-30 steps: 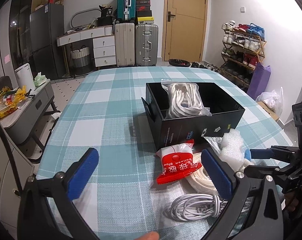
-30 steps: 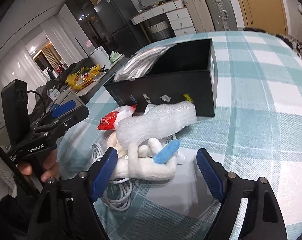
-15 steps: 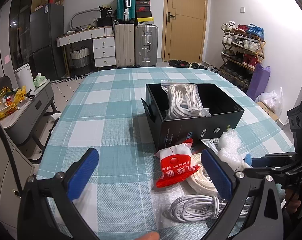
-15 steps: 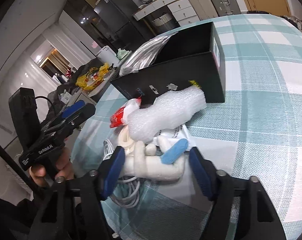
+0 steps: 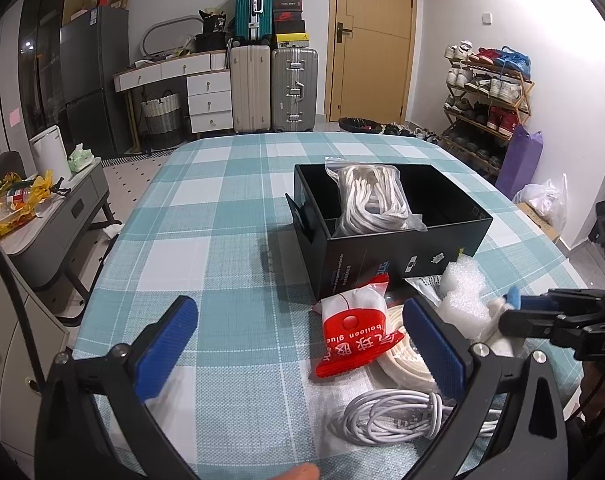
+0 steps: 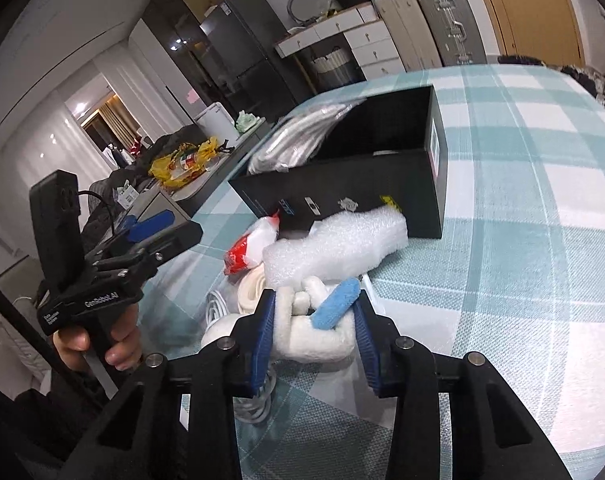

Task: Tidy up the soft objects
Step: 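Grasp the red balloon glue bag with the left gripper while the right lifts the plush toy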

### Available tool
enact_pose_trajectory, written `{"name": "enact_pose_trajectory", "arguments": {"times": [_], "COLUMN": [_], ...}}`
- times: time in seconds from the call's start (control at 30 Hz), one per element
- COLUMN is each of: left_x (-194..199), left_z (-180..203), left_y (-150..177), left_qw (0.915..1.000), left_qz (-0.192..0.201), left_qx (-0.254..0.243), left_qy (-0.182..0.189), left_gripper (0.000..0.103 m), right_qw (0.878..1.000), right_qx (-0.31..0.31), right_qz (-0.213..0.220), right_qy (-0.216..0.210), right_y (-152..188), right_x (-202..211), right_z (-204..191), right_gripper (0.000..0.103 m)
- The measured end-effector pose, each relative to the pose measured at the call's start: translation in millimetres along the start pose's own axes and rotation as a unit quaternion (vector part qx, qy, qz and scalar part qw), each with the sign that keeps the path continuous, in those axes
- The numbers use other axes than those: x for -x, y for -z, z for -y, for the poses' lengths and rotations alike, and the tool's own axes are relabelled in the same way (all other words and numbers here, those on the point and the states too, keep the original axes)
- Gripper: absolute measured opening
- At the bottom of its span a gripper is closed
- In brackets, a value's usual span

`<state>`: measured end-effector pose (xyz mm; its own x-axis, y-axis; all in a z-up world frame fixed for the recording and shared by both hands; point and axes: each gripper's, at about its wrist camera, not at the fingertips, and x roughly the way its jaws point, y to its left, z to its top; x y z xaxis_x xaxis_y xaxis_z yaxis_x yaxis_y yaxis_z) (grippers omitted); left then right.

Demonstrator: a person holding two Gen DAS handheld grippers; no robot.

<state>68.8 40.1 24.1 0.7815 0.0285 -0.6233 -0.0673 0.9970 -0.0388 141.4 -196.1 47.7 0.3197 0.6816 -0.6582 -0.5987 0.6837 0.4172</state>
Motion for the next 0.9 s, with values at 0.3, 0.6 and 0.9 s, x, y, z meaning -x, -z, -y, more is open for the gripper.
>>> {"name": "enact_pose_trajectory", "arguments": {"times": [0.3,0.6,0.9], "left_x": [-3,-22,-51], "left_z": [-1,3,14], "left_y": [2,6,11], "left_qw": [1.0000,0.9991,0.9968], "left_qz": [-0.004,-0.029,-0.075], "left_qx": [0.001,0.025,0.008], "left_qy": [0.001,0.016,0.025], "left_gripper": [0.103,0.103,0.098], "right_qw": [0.997,0.987,0.982], "right_qx": [0.027,0.023,0.024], "right_qz": [0.068,0.145,0.173], "right_qy": [0.029,0.059,0.071], "right_y": [-7,-11,-11], "right_x": [29,51,58], "right_z": [-5,-3,-2], "right_gripper": [0.038,0.038,0.038]}}
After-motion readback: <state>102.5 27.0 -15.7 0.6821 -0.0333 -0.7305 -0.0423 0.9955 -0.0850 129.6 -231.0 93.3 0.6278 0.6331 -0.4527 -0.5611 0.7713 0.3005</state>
